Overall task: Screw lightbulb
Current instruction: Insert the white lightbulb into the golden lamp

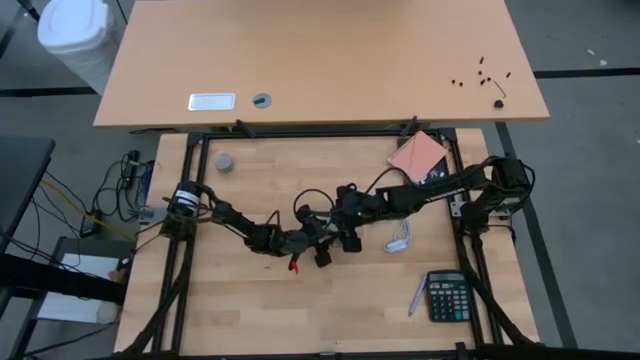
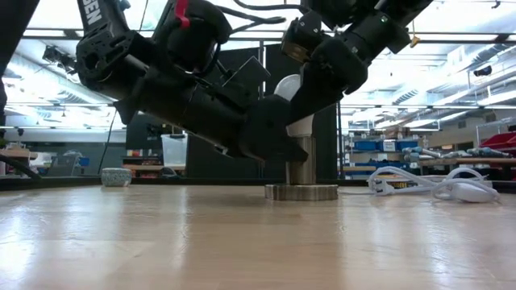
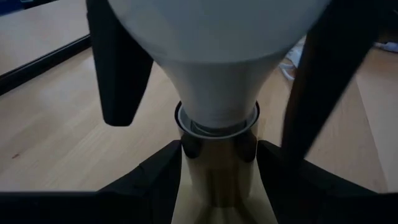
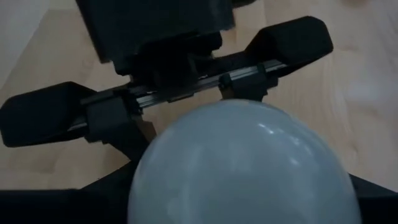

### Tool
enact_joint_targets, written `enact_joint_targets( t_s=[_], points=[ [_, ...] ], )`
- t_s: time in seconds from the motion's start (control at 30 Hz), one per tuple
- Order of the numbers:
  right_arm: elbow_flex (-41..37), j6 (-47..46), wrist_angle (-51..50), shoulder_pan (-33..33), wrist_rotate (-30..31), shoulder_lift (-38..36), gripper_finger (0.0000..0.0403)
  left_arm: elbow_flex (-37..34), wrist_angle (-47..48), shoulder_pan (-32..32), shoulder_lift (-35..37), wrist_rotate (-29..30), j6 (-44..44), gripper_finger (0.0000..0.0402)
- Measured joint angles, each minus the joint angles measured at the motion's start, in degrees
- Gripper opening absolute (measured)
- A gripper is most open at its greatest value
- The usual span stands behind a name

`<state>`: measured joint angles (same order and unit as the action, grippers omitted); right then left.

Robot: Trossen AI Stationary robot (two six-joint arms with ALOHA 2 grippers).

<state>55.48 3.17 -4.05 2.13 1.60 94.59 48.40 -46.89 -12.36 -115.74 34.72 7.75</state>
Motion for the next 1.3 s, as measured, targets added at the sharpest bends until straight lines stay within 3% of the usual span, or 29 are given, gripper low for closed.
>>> enact_joint_targets(
  t_s=[0.5, 0.87, 1.3],
  points=[
    [0.0, 0.29, -1.42, 0.09, 0.31, -0.09, 0.0274, -0.02, -4.85, -0.41, -0.03, -1.65, -2.11, 0.0226],
    [0.02, 0.04, -1.38, 0.09, 0.34, -0.11, 0.0274, 0.0, -16.94, -0.07, -7.38, -2.15, -3.09, 0.0238],
    [0.02, -0.63, 0.18, 0.09, -0.68, -0.13, 0.0275, 0.81, -16.36, 1.4, -7.43, -1.88, -3.85, 0.0206]
  ],
)
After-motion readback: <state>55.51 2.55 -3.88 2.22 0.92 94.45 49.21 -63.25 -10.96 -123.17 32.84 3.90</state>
